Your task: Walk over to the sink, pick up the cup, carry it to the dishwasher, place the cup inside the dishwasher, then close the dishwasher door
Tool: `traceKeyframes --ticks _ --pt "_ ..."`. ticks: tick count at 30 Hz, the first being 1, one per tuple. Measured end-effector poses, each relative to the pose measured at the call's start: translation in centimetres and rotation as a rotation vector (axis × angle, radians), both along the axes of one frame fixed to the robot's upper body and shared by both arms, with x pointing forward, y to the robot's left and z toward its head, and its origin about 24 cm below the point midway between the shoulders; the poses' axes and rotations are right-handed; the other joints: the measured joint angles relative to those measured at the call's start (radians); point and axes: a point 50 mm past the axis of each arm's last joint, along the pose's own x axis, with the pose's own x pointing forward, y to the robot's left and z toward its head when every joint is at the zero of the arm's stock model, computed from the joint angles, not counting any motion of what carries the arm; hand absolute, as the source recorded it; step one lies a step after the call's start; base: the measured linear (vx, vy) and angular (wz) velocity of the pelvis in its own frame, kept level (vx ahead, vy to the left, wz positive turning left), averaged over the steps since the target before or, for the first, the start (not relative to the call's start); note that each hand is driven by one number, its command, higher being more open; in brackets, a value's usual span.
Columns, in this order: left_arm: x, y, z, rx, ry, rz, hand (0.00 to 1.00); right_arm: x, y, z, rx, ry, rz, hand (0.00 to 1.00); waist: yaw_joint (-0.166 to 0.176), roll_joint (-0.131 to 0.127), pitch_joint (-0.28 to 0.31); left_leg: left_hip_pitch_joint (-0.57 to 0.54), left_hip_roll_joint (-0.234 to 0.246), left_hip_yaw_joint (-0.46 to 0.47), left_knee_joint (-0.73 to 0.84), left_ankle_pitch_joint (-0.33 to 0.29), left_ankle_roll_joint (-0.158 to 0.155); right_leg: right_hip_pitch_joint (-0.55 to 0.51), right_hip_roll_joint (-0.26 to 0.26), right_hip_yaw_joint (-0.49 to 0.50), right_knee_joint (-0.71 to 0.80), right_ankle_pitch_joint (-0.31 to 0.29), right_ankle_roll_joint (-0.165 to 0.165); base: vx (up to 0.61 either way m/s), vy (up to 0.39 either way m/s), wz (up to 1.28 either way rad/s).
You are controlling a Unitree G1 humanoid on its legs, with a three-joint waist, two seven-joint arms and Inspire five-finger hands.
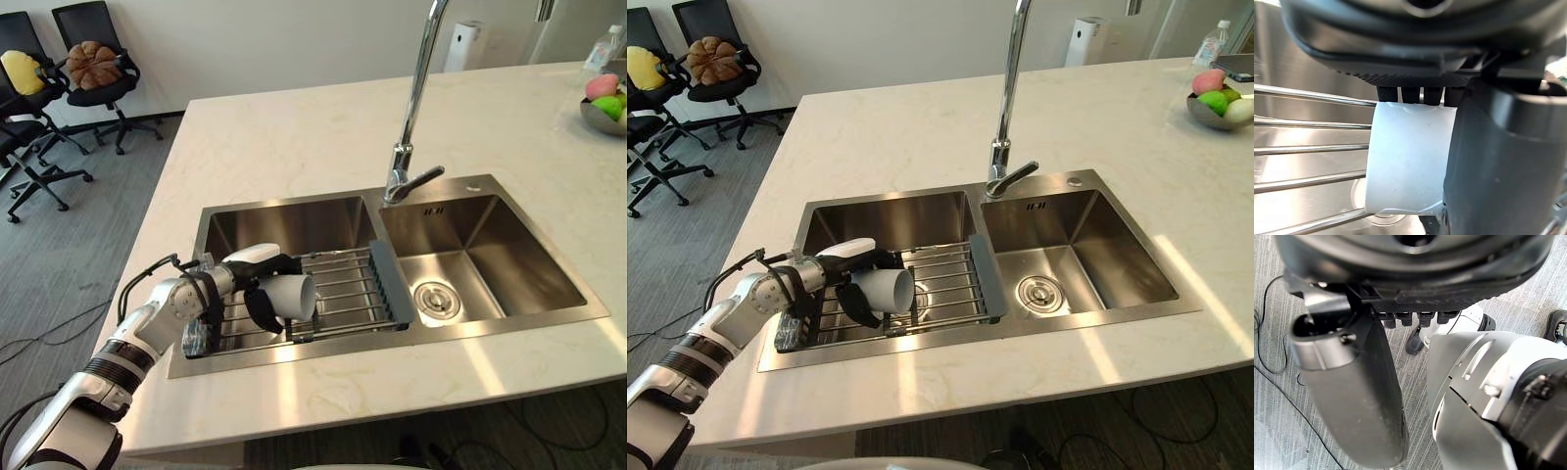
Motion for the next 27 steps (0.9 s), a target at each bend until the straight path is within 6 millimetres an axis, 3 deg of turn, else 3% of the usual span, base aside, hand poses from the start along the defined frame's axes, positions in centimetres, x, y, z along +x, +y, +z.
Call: traceKeyframes --ticks 3,9,11,12,13,15,17,22,24,26,27 --pt "-0.5 -1.1 1.1 -0.124 -0.095 -0.005 0.00 -0.1 0.0 0.0 0.000 0.002 0.000 1.00 0.001 0.002 0.001 -0.026 0.000 -0.037 0.008 0.002 0.002 0.003 -0.006 -0.044 0.000 0.000 0.000 -0.01 -0.053 0.34" --pt "-2.9 -3.3 7.0 -0.559 -0.423 0.024 0.00 0.0 0.4 -0.3 0.011 0.029 0.013 1.00 0.044 0.001 0.002 -0.063 0.003 -0.156 0.044 0.005 0.006 0.068 -0.017 -0.160 0.003 -0.016 0.017 0.01 -0.033 0.50" --pt "-3.6 -2.5 8.3 -0.678 -0.493 0.071 0.00 -0.1 0.4 -0.3 0.011 0.040 0.028 1.00 0.053 -0.001 0.004 -0.072 0.003 -0.188 0.062 0.005 0.006 0.083 -0.022 -0.182 0.024 -0.057 0.021 0.01 -0.064 0.56" --pt "-4.4 -1.8 9.2 -0.804 -0.536 0.125 0.00 -0.3 0.4 -0.3 0.009 0.045 0.039 1.00 0.059 -0.003 0.007 -0.084 0.004 -0.220 0.083 0.005 0.006 0.097 -0.024 -0.188 0.042 -0.092 0.041 0.00 -0.104 0.70" --pt "-5.1 -1.1 9.7 -0.941 -0.567 0.182 0.00 -0.4 0.4 -0.4 0.009 0.055 0.046 1.00 0.075 -0.001 0.014 -0.094 0.010 -0.249 0.110 0.005 0.006 0.111 -0.021 -0.203 0.058 -0.111 0.063 -0.01 -0.116 0.67" --pt "-6.4 0.2 9.9 -1.121 -0.606 0.281 0.00 -0.7 0.2 -0.4 0.008 0.075 0.070 1.00 0.105 0.007 0.022 -0.106 0.025 -0.283 0.153 0.005 0.006 0.133 -0.008 -0.229 0.083 -0.138 0.064 -0.05 -0.138 0.51" --pt "-7.7 1.7 9.7 -1.242 -0.637 0.366 0.00 -0.9 0.2 -0.4 0.009 0.087 0.083 1.00 0.131 0.013 0.024 -0.123 0.035 -0.325 0.187 0.009 0.007 0.154 0.003 -0.264 0.102 -0.165 0.057 -0.05 -0.120 0.55" --pt "-10.5 6.1 8.1 -1.425 -0.704 0.618 0.00 -1.2 0.7 -0.5 0.005 0.115 0.176 1.00 0.183 0.008 0.039 -0.162 0.018 -0.380 0.147 0.119 0.013 0.218 0.001 -0.415 0.105 -0.179 0.046 -0.05 -0.095 0.86" --pt "-11.1 6.9 7.6 -1.467 -0.717 0.689 0.00 -1.5 0.9 -0.5 0.005 0.126 0.194 1.00 0.185 0.005 0.052 -0.174 -0.008 -0.346 0.106 0.187 0.061 0.257 -0.017 -0.508 0.110 -0.193 0.045 -0.06 -0.072 1.49" --pt "-11.7 7.6 7.1 -1.531 -0.723 0.750 0.00 -2.6 1.2 -0.5 -0.023 0.125 0.177 1.00 0.185 0.008 0.066 -0.203 -0.057 -0.187 0.038 0.304 0.202 0.294 -0.057 -0.659 0.140 -0.222 0.041 -0.10 -0.014 1.90" --pt "-11.9 7.8 6.9 -1.553 -0.727 0.763 0.00 -2.9 1.2 -0.4 -0.033 0.120 0.155 1.00 0.184 0.009 0.070 -0.203 -0.068 -0.140 0.007 0.338 0.236 0.302 -0.066 -0.694 0.144 -0.223 0.041 -0.14 0.067 1.76"
